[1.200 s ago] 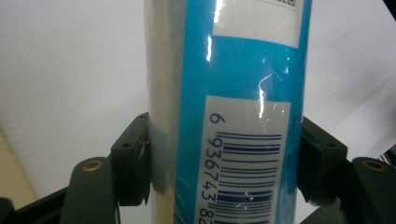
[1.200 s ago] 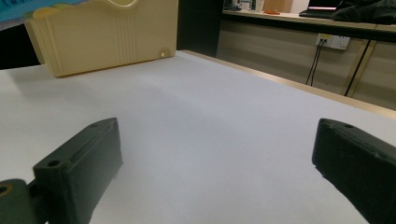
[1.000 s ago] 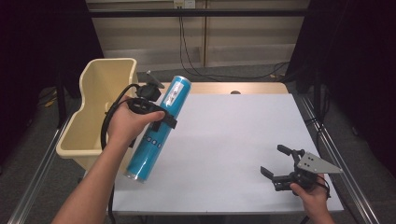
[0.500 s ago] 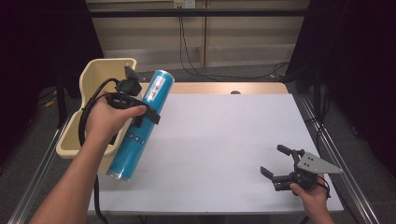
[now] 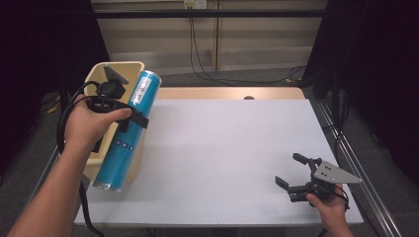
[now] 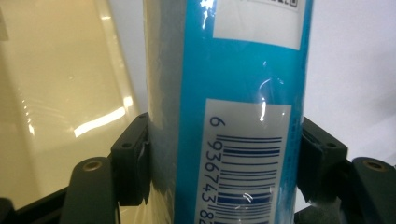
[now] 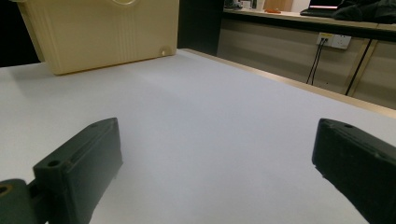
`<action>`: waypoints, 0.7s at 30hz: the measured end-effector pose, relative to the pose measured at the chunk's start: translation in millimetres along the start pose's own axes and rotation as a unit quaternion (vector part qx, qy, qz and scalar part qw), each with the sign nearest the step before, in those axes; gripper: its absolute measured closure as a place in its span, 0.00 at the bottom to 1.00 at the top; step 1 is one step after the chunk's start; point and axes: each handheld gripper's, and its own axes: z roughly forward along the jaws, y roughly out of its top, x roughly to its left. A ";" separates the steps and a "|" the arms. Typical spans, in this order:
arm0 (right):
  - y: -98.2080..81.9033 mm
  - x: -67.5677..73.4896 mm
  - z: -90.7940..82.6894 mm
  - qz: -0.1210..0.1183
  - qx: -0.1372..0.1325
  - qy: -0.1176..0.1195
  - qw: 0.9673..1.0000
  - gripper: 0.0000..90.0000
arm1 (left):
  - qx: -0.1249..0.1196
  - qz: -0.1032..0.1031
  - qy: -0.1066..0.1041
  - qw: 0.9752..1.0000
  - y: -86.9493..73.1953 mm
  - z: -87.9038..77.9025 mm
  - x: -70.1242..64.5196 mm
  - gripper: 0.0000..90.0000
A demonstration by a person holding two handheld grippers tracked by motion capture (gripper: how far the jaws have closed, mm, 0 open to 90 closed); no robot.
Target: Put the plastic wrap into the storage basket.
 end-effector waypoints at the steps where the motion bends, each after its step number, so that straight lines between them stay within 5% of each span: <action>1: -0.1 0.1 0.2 0.001 0.000 0.001 1.000 0.01 | -0.001 -0.003 0.002 1.000 -0.8 -1.4 2.9 0.36; 21: -0.2 0.5 0.8 -0.001 0.001 0.002 1.000 0.01 | 0.009 -0.051 0.039 0.998 -3.4 -0.5 43.1 0.36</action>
